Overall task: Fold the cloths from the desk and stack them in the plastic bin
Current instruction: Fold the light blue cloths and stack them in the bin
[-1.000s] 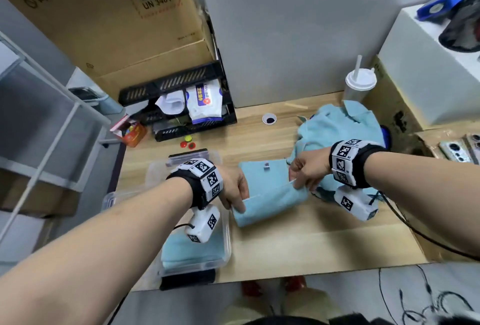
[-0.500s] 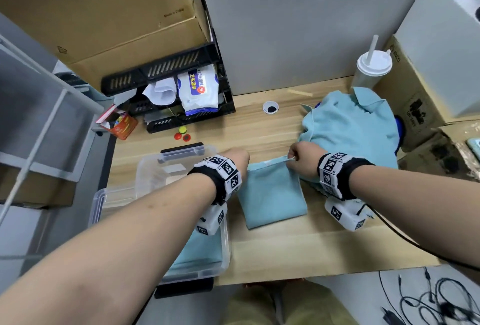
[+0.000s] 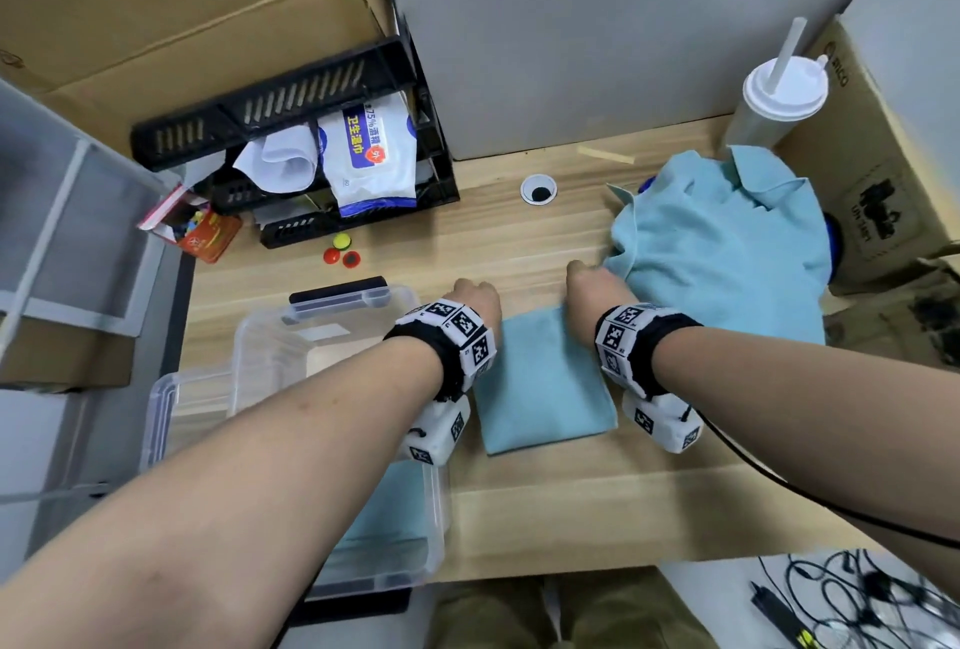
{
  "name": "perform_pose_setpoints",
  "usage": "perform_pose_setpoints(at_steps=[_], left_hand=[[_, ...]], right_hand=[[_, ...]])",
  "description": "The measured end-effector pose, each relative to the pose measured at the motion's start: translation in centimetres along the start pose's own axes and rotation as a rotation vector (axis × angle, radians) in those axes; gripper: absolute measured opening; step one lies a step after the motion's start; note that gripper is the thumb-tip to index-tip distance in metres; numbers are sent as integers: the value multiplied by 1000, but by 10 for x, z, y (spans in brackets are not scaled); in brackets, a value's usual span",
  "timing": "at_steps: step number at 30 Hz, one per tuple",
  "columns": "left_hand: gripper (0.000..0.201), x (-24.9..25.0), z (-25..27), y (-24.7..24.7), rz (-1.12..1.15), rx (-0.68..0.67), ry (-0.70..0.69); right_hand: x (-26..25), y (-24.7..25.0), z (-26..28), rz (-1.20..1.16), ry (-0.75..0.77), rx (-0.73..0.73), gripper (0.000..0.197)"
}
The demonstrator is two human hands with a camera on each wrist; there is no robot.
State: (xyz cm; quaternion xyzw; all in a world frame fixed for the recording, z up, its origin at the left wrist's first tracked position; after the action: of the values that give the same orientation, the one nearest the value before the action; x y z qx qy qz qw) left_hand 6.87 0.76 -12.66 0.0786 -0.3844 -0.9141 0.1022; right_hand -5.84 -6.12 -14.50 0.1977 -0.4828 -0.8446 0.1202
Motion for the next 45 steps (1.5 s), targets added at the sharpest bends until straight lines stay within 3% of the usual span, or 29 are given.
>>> perform_pose_setpoints(at_steps=[2, 3, 5, 9, 15, 18, 20, 23, 25, 28, 31, 34, 41, 43, 45], left_hand=[[10, 3, -1, -1, -28, -20, -41], [10, 4, -3, -4, -23, -24, -58], [37, 10, -3, -12, -46, -49, -116], [39, 23, 2, -35, -158, -122, -182], [21, 33, 14, -60, -227, -251, -175], [18, 38, 17, -75, -265, -312, -141], [25, 40, 19, -77, -286, -311, -131], [27, 44, 24, -77, -268, -320, -134], [30, 44, 24, -76, -226, -295, -126], [49, 42, 27, -75, -142, -286, -126], [75, 41, 30, -77, -107, -284, -157], [58, 41, 29, -81, -161, -252, -167], [6, 42, 17, -81, -82, -133, -164], [9, 40, 10, -84, -49, -117, -151], [16, 37, 4, -83, -48, -112, -141]], right_hand=[[-4, -4, 3, -9, 51, 7, 35], [-7, -6, 4, -25, 96, -1, 36], [-13, -16, 9, -29, 207, -90, 32], [-19, -41, 27, 103, 348, -305, 29], [-6, -66, 43, 274, 365, -369, 90], [-5, -75, 54, 407, 397, -308, 99], [-5, -82, 61, 460, 407, -226, 88], [-8, -83, 72, 511, 446, -94, 47], [-9, -84, 76, 543, 484, -77, 30], [-10, -82, 75, 464, 480, -118, 23], [-5, -65, 66, 186, 370, -130, 23], [6, -55, 57, -16, 271, -182, 26], [29, -63, 58, -179, 182, -305, 32], [32, -65, 59, -142, 177, -358, 36], [35, -67, 56, -94, 158, -350, 20]])
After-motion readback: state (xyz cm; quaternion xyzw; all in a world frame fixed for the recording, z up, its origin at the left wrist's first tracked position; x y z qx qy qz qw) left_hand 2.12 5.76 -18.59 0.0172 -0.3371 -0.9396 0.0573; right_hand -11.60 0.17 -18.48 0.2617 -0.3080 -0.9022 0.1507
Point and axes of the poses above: each hand's wrist, its own z-axis away from the middle knuckle, its own y-axis out of the back of the hand, x = y × z, the point moved 6 cm from there along -z, towards the middle knuckle, and after that the axes turned 1 degree about -y, right-handed, at the moved point
